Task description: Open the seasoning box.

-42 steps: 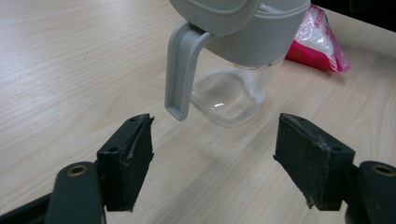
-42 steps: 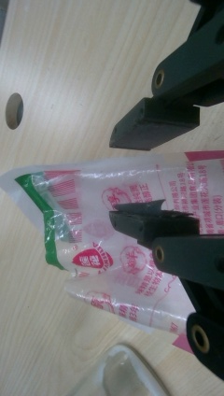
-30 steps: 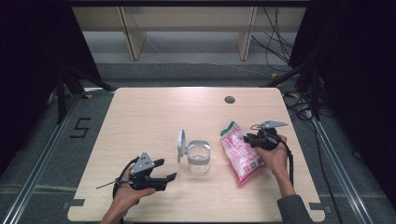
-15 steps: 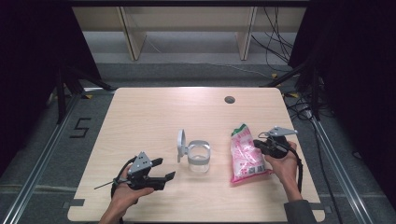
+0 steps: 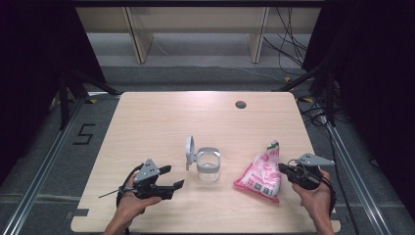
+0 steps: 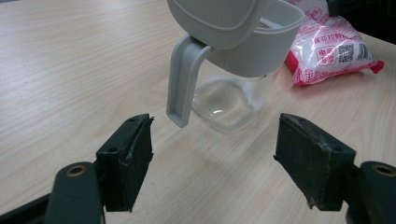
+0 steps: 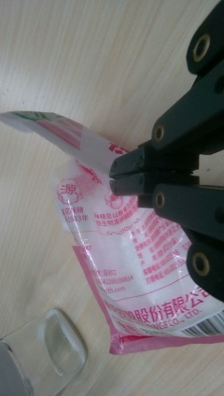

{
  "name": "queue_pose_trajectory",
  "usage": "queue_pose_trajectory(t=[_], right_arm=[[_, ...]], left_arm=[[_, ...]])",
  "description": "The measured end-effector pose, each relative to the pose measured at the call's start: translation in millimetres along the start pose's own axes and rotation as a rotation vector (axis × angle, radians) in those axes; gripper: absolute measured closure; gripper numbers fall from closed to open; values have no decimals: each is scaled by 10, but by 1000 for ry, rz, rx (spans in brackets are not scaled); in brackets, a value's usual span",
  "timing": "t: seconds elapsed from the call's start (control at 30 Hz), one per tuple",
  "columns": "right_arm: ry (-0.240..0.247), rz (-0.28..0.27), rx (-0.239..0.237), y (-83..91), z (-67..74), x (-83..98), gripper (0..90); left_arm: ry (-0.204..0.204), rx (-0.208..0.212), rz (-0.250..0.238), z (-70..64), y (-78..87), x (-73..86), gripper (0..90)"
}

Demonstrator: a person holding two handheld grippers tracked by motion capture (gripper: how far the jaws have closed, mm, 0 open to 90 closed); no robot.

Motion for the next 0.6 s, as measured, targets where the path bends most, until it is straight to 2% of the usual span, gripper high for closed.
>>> queue_pose_trajectory(t=[0.07, 0.1, 0.13, 0.17, 0.2, 0.23, 0.27, 0.3, 0.33, 0.37, 0.4, 0.43, 0.47, 0.53, 0.57, 0.6], right_arm=[[14, -7, -4, 18, -26, 12, 900], [-23, -20, 11, 21, -11, 25, 888], [-56, -27, 22, 30, -38, 39, 816], [-71, -26, 27, 28, -51, 49, 750], [-110, -12, 31, 34, -69, 61, 693], [-110, -12, 31, 34, -69, 61, 693], [-153, -29, 45, 17, -107, 78, 587], [-131, -39, 51, 2, -154, 84, 540], [-164, -38, 52, -5, -176, 98, 507], [-223, -35, 45, -4, -151, 108, 499], [-221, -49, 27, -23, -189, 116, 479], [-221, -49, 27, -23, -189, 116, 479], [-268, -44, 22, -41, -202, 127, 451], [-263, -53, -5, -77, -216, 134, 427], [-287, -36, 1, -84, -190, 131, 407], [-241, -24, -3, -94, -206, 118, 412]], left_arm=[[3, -4, -3, -8, 0, -1, 266], [5, 4, -9, -10, -7, -5, 266], [-10, 1, 3, -4, -1, -7, 266], [-10, 1, 3, -4, -1, -7, 266], [-6, 7, 0, -10, -4, -1, 266], [-6, 7, 0, -10, -4, -1, 266], [-13, 5, 2, 8, -5, -3, 266], [-13, 5, 2, 8, -5, -3, 266], [28, 2, -3, -9, -12, -1, 266], [28, 2, -3, -9, -12, -1, 266], [-2, -3, 11, 12, 1, 9, 266], [-2, -3, 11, 12, 1, 9, 266], [2, 2, -1, 6, -9, 3, 266], [30, 3, 2, -10, -21, 7, 266], [30, 3, 2, -10, -21, 7, 266], [16, 2, 17, -3, -18, 19, 266]])
Point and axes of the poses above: each handheld gripper's, and its own axes: y roughly backward along the jaws, x roughly out of its underside, z roughly to its left, the point moved 4 cm from there along -y, roughly forward along the jaws, and after that the axes turned 2 degrees about -x, right-handed, at the moved point
